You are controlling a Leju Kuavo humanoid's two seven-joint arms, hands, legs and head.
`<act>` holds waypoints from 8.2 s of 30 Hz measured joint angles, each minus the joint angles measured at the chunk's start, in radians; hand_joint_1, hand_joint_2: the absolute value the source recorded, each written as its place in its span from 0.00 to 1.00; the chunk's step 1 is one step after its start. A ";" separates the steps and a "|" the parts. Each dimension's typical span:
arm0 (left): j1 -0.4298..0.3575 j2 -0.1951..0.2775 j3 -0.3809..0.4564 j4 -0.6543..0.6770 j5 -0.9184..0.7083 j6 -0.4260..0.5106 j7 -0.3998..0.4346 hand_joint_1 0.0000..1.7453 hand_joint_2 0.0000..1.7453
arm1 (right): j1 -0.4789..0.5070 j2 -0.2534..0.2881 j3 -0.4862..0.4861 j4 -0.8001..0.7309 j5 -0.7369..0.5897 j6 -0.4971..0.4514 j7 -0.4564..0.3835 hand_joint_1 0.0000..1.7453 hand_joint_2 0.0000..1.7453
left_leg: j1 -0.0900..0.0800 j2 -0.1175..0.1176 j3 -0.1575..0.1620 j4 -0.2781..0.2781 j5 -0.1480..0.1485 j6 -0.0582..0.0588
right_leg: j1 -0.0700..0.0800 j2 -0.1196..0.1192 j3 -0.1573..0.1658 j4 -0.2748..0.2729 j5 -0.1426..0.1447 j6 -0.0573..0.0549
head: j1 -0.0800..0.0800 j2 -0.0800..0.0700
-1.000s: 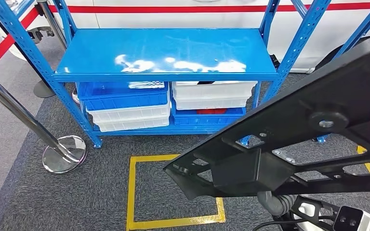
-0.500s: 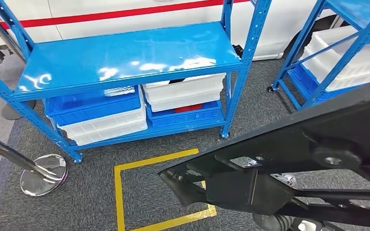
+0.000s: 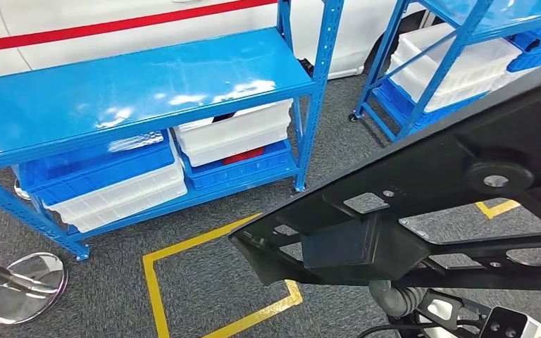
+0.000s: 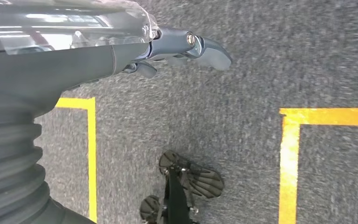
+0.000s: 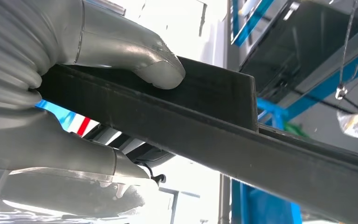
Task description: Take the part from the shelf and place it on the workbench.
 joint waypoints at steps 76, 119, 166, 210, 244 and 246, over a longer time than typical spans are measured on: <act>0.005 -0.036 0.039 -0.012 -0.018 0.039 0.181 0.00 1.00 | 0.032 -0.095 0.234 0.031 0.130 -0.176 0.000 0.95 1.00 | 0.009 -0.030 -0.122 0.300 -0.154 -0.055 | 0.005 0.030 0.155 -0.298 0.113 -0.055 | 0.000 0.000; -0.004 0.038 0.073 -0.030 -0.033 0.012 0.136 0.00 1.00 | 0.089 -0.100 0.190 -0.029 0.173 -0.243 0.000 0.95 1.00 | 0.017 -0.044 0.002 0.005 -0.005 -0.010 | 0.004 0.022 0.071 -0.136 0.023 0.000 | 0.000 0.000; -0.011 -0.005 0.080 -0.021 -0.007 -0.020 0.145 0.00 1.00 | -0.078 -0.109 0.270 0.086 0.128 -0.162 0.000 0.95 1.00 | 0.011 -0.026 -0.077 0.235 -0.153 -0.055 | 0.008 0.005 0.145 -0.300 0.116 -0.050 | 0.000 0.000; -0.016 -0.035 0.094 -0.017 0.001 -0.024 0.133 0.00 1.00 | -0.213 -0.131 0.303 0.277 0.073 -0.062 0.015 0.95 1.00 | 0.011 -0.045 -0.007 0.003 0.001 -0.005 | 0.007 0.049 0.083 -0.183 0.057 -0.003 | 0.000 0.000; -0.020 -0.050 0.094 -0.017 -0.023 -0.042 0.101 0.00 1.00 | -0.178 -0.148 0.236 0.272 0.025 -0.084 0.013 0.95 1.00 | 0.004 -0.008 -0.008 0.000 -0.002 0.003 | -0.001 0.003 -0.012 0.005 -0.018 0.011 | 0.000 0.000; -0.020 -0.050 0.094 -0.017 -0.022 -0.048 0.099 0.00 1.00 | -0.169 -0.148 0.234 0.272 0.031 -0.084 0.011 0.95 1.00 | 0.003 0.014 -0.005 0.000 -0.005 0.000 | -0.004 -0.008 0.013 -0.045 0.025 0.014 | 0.000 0.000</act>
